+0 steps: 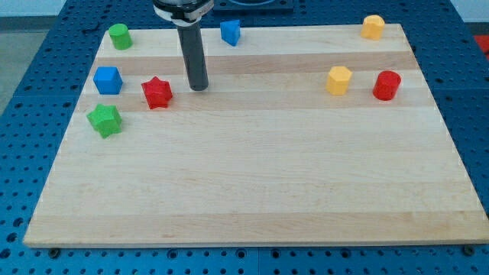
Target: Slide the red star closer to the blue cube
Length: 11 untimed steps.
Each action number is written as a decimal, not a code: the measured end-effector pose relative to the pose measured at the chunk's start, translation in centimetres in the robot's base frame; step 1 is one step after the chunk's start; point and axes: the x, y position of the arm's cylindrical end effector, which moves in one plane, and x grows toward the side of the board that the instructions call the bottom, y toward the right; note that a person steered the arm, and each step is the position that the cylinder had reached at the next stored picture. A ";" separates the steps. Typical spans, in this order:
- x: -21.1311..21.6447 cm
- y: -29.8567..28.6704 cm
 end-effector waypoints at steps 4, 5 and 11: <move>1.2 -5.7; 1.2 -1.0; 4.4 -11.4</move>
